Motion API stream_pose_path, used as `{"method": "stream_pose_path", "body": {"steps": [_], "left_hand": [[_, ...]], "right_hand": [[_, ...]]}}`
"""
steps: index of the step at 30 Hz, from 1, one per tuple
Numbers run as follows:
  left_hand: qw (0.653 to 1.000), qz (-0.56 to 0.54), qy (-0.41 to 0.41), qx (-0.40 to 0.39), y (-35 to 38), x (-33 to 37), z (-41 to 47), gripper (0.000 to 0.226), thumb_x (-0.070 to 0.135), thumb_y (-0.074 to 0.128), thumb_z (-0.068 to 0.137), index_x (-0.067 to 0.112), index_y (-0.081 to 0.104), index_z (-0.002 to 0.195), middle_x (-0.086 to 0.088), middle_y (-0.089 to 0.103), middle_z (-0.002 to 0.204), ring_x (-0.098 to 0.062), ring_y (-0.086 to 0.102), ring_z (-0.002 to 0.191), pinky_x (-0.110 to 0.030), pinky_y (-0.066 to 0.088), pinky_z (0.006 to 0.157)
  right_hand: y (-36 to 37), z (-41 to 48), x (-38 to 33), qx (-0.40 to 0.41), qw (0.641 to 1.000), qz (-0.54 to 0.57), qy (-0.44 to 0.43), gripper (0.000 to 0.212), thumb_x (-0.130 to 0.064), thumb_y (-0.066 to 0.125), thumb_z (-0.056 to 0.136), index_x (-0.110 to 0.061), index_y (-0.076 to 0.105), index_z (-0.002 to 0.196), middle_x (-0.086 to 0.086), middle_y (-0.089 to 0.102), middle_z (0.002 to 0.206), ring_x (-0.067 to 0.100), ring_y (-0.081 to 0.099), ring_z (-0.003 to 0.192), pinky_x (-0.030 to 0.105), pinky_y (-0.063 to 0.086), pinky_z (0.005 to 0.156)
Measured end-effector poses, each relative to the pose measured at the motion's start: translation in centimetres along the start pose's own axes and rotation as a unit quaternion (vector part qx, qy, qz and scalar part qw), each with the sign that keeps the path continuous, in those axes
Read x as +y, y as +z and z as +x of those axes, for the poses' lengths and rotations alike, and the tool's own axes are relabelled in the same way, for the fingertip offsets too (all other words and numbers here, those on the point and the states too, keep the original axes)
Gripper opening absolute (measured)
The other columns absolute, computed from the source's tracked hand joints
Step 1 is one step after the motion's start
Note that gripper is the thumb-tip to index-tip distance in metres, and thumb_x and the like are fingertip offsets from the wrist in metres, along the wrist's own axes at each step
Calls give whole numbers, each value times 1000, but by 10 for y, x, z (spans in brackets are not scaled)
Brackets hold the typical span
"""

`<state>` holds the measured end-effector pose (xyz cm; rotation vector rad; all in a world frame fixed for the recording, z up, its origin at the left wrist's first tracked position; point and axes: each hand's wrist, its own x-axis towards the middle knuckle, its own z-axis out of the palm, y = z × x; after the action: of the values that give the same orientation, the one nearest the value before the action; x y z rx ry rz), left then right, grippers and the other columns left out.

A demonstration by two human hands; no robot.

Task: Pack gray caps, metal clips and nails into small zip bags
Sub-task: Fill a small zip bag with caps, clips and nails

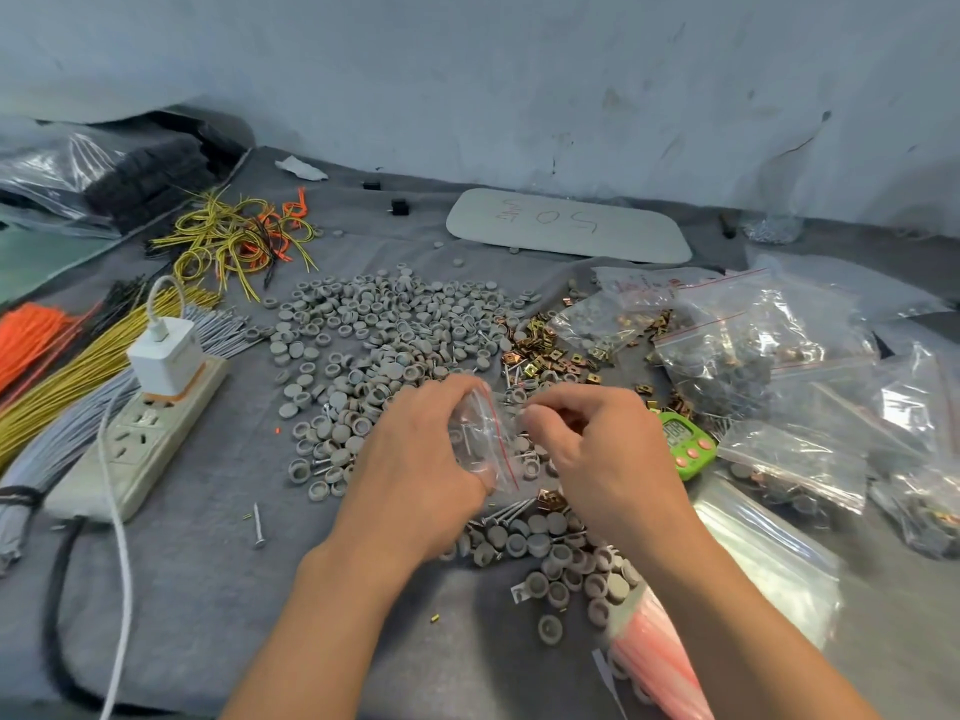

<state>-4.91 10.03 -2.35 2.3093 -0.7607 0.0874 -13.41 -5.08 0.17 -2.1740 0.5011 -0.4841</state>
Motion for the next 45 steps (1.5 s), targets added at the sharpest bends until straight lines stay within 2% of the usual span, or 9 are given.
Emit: {"method": "stream_pose_path", "body": {"steps": [5,8,12,14,18,23,33,40,45], "left_hand": [[999,-39,29,-7,3,11,-2,70,31,84,66,51,52,125,36,49,100,12,47,96,-2,36,75],[998,-48,31,-15,6,14,-3,68,27,85,67,50,54,123,32,53,102,10,52,100,-8,36,77],[999,-40,12,25,4,12,-1,62,24,84,68,49,57,118,31,55,99,3,54,94,-7,36,75],[997,-41,-5,59,3,9,1,60,26,86,68,46,60,118,28,57,101,2,55,93,-7,36,74],[992,-47,-9,115,1,7,2,56,27,86,71,40,63,120,22,60,109,1,51,99,-12,35,79],[993,-36,-6,110,1,9,1,58,31,86,72,39,61,123,22,58,111,-4,52,102,-18,36,80],[995,-27,-11,91,0,7,1,57,32,83,74,39,60,125,23,58,112,-3,51,103,-16,32,79],[996,-17,-15,84,-3,4,1,60,30,84,74,42,58,126,28,52,110,1,48,105,-19,31,84],[997,-3,-12,80,-2,0,0,61,31,85,73,42,57,126,30,49,106,0,46,101,-11,32,76]], "right_hand": [[6,2,-7,-51,996,61,37,9,-35,80,88,-32,83,80,-16,65,55,1,51,45,11,35,43],[8,3,-10,-99,992,73,29,19,-39,74,92,-32,84,78,-1,73,64,7,52,53,28,46,52],[2,7,-7,-1,993,103,59,17,-35,73,91,-32,83,77,-11,71,60,11,63,57,31,55,61],[-2,9,-4,30,998,15,53,16,-31,70,92,-31,82,81,-14,69,60,3,57,51,22,49,55],[8,2,-2,-66,959,-276,5,18,-28,62,96,-31,77,105,1,71,99,27,63,100,36,51,87],[18,-3,-4,-85,948,-307,-25,23,-10,66,88,-30,54,86,-2,46,77,25,37,78,34,27,75],[24,1,-4,-111,949,-293,-24,23,3,56,83,-17,56,94,-1,54,86,26,59,87,36,43,69],[26,1,-8,-65,930,-361,-1,29,-1,60,82,-22,64,102,-4,37,63,31,46,69,35,36,65],[24,2,-7,1,946,-325,0,30,-4,61,84,-24,71,103,0,67,80,32,65,81,36,46,67]]}}
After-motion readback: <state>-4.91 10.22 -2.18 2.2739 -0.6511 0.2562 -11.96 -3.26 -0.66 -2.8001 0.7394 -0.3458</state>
